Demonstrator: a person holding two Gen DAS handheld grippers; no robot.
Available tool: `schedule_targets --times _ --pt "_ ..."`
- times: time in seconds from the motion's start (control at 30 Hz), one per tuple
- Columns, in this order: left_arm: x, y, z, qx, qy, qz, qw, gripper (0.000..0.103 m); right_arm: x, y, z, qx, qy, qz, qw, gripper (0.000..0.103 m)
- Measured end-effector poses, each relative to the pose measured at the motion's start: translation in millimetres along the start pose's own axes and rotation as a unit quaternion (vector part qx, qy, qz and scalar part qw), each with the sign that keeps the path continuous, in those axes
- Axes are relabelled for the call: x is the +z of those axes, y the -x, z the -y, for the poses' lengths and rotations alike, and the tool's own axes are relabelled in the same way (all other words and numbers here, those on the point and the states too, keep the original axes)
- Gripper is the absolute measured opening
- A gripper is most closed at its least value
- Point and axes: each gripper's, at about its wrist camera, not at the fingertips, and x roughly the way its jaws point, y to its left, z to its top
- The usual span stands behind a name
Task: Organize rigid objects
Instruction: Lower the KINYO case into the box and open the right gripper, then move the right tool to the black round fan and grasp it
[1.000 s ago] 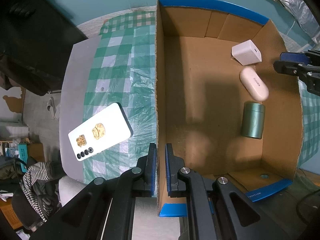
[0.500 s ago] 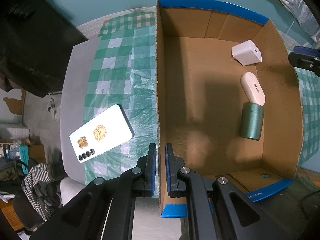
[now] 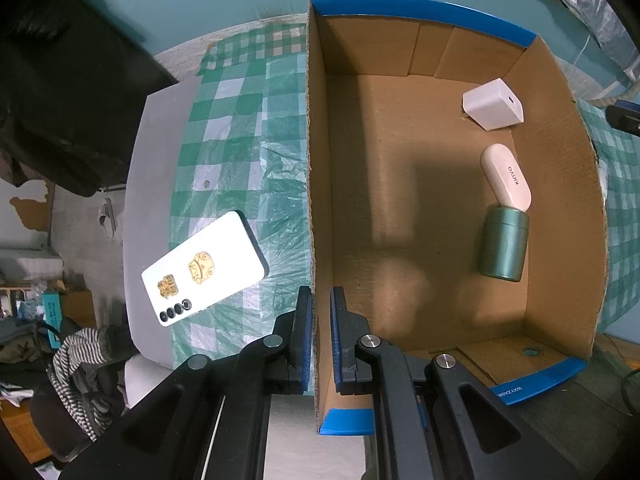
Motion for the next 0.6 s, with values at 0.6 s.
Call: schedule_targets --times 0.6 --pt "1.5 -1.7 2.4 0.012 0.010 -0.012 0.9998 0.008 -18.0 -43.1 99.2 -0.037 -0.063 -0.058 0.996 0.067"
